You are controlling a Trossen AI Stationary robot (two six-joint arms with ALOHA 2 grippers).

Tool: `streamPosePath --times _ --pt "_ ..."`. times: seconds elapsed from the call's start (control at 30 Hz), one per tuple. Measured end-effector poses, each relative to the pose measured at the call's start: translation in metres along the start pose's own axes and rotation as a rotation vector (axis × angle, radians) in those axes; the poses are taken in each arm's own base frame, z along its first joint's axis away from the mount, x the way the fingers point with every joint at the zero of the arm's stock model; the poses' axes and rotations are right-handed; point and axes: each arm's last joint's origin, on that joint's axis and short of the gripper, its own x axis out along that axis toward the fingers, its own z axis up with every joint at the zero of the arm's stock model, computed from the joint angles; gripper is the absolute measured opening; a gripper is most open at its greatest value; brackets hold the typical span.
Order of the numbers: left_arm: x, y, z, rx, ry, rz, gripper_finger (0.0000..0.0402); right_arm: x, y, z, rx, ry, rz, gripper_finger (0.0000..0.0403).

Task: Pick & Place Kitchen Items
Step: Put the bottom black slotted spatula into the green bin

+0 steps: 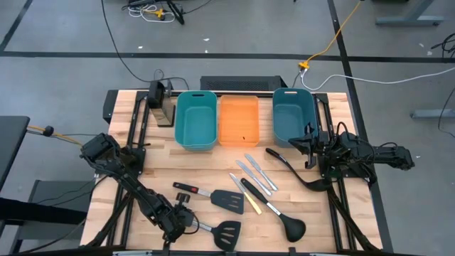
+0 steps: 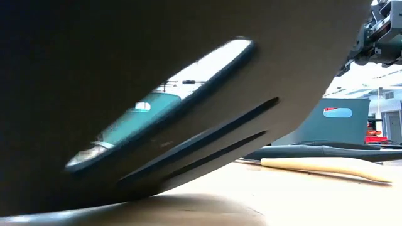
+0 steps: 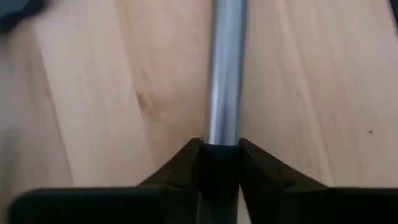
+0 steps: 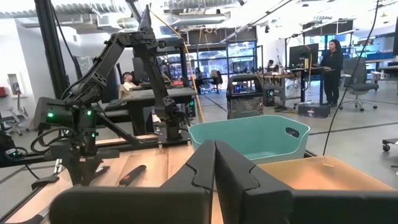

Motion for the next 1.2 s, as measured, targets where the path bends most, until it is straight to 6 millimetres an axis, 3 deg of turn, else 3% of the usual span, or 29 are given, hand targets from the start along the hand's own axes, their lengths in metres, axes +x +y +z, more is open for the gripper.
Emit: streamPosePath --times 0.33,0.67,1.2 --pt "-0.005 -0.004 0.006 0.038 0.029 -0.019 0.008 0.0 0.0 0.0 0.0 0.0 0.0 0.0016" --pt "-0.03 0.0 0.013 0.033 0.067 0.128 0.008 0.0 0.0 0.0 0.0 0.0 0.0 0.0016" --pt "-0.102 0.021 0.025 0.048 -0.245 0.361 0.008 0.0 0.0 0.0 0.03 -0.002 0.0 0.0016"
